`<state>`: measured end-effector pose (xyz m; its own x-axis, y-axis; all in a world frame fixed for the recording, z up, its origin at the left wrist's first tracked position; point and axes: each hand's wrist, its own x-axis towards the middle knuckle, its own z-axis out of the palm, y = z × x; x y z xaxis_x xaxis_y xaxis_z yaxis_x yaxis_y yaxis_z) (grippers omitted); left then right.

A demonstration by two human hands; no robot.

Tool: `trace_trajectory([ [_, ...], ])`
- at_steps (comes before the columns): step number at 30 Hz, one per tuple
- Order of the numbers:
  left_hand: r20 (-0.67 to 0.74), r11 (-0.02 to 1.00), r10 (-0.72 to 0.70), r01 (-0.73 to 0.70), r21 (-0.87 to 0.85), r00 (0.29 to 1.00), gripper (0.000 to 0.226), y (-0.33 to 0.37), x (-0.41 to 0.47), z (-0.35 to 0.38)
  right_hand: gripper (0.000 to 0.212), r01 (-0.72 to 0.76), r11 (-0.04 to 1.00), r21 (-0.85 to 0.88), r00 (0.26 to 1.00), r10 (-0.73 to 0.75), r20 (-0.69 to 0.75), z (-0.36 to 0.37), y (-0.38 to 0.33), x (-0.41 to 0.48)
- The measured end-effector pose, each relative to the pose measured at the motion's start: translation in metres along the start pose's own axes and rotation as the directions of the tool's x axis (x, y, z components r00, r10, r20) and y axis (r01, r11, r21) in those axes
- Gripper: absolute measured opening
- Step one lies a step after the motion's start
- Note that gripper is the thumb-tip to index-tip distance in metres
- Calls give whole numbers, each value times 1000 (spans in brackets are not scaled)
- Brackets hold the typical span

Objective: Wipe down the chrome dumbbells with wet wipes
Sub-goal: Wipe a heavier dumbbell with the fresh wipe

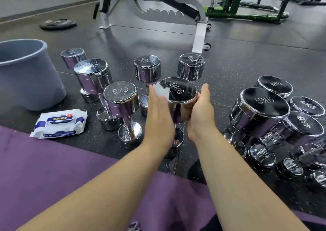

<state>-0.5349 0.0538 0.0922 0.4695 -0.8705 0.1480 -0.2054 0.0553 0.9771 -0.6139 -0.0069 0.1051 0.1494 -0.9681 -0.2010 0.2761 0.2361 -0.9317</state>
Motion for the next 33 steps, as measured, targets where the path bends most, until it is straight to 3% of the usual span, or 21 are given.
trace_trajectory([
  [2,11,959,129,-128,252,992,61,-4,-17,3,65,-4,1000,24,999,3,37,-1,1,-9],
  [3,4,945,139,-134,300,990,59,-8,-21,3,63,-9,999,31,997,6,74,-4,1,-13],
  [5,-80,949,104,-75,307,991,55,-11,-18,-2,56,-26,998,62,986,16,163,-11,1,-22],
  [8,-237,948,68,12,318,969,32,-3,-18,-11,40,-15,998,60,986,4,169,-17,0,-30],
  [10,-241,926,153,-54,373,958,13,2,-28,-15,40,-40,997,64,987,29,158,-14,0,-34],
  [13,-212,882,239,-121,455,948,7,4,-27,-25,37,-64,993,103,987,47,154,-8,13,-43],
  [17,-257,946,157,-70,316,954,7,7,-16,-34,45,-61,986,152,992,43,119,-9,20,-47],
  [21,-29,942,206,-191,277,978,23,15,-42,-7,38,-64,968,244,998,56,39,-7,21,-44],
  [24,-183,968,218,-188,167,959,27,19,-39,6,31,-85,967,240,996,79,33,-7,23,-45],
  [26,-329,988,155,-136,78,931,15,15,-23,6,22,-66,960,272,998,61,28,-11,20,-42],
  [29,-423,993,-117,98,-67,898,16,11,7,-6,21,-66,951,301,998,67,6,-9,17,-40],
  [33,-274,938,-344,316,-144,898,30,-7,10,-13,39,-96,959,268,994,105,-20,2,21,-43],
])
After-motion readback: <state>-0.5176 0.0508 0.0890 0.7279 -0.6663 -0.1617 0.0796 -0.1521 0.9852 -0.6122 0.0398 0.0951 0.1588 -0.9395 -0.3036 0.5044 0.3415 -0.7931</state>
